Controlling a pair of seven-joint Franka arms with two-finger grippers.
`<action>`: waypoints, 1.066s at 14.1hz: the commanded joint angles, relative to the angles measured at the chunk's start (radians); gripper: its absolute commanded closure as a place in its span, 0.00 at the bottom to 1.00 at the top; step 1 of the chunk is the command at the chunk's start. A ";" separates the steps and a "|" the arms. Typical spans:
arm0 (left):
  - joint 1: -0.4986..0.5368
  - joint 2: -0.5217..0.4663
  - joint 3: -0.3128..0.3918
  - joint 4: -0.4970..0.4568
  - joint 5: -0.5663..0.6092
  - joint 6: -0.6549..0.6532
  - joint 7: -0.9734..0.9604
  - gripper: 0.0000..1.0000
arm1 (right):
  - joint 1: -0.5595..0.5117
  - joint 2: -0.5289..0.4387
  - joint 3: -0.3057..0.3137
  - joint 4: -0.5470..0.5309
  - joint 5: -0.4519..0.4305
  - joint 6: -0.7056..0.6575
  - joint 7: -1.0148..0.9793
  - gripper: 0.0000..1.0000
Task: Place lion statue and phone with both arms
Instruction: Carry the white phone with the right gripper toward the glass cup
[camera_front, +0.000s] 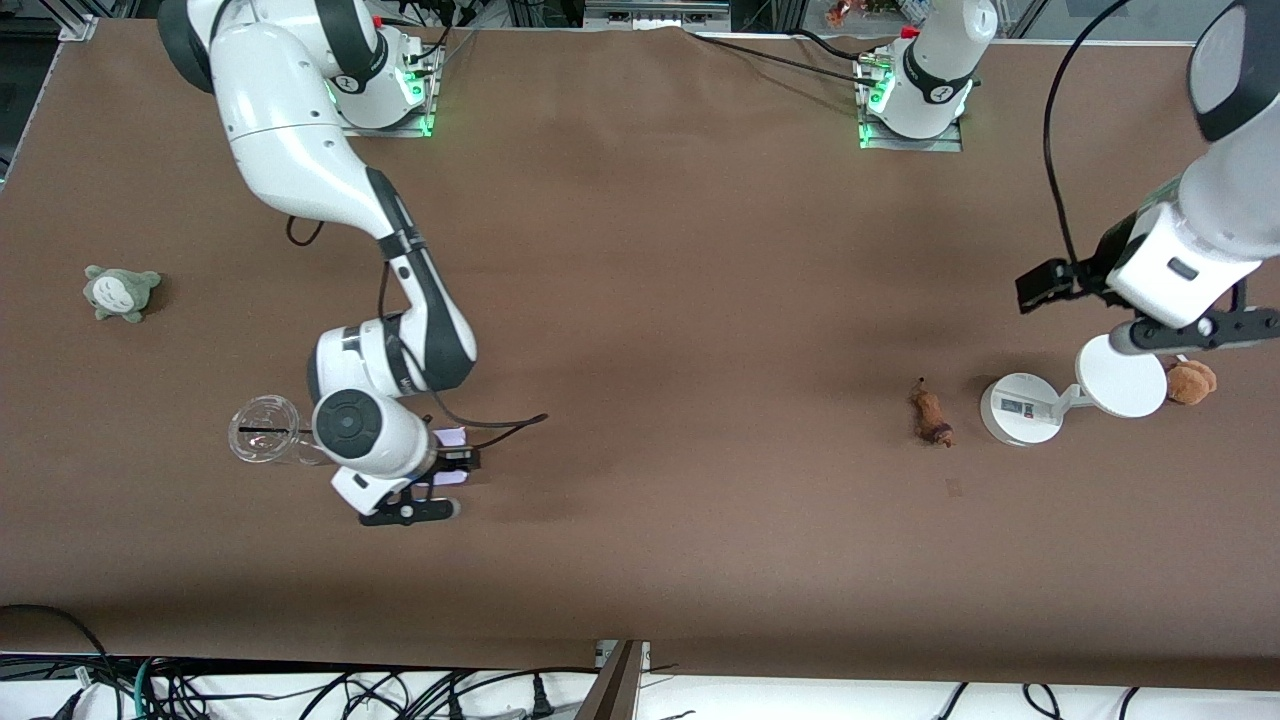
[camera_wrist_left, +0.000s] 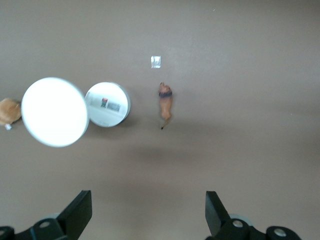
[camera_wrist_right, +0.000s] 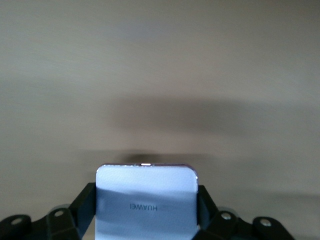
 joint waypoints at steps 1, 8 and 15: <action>0.011 -0.081 0.004 -0.004 -0.020 -0.077 -0.019 0.00 | -0.052 -0.102 0.013 -0.156 0.016 0.001 -0.048 0.73; 0.033 -0.129 0.006 -0.015 -0.038 -0.139 -0.031 0.00 | -0.064 -0.098 -0.032 -0.178 0.007 0.012 -0.051 0.72; 0.099 -0.168 0.008 -0.015 -0.124 -0.163 -0.016 0.00 | -0.072 -0.078 -0.034 -0.181 0.001 0.097 -0.051 0.72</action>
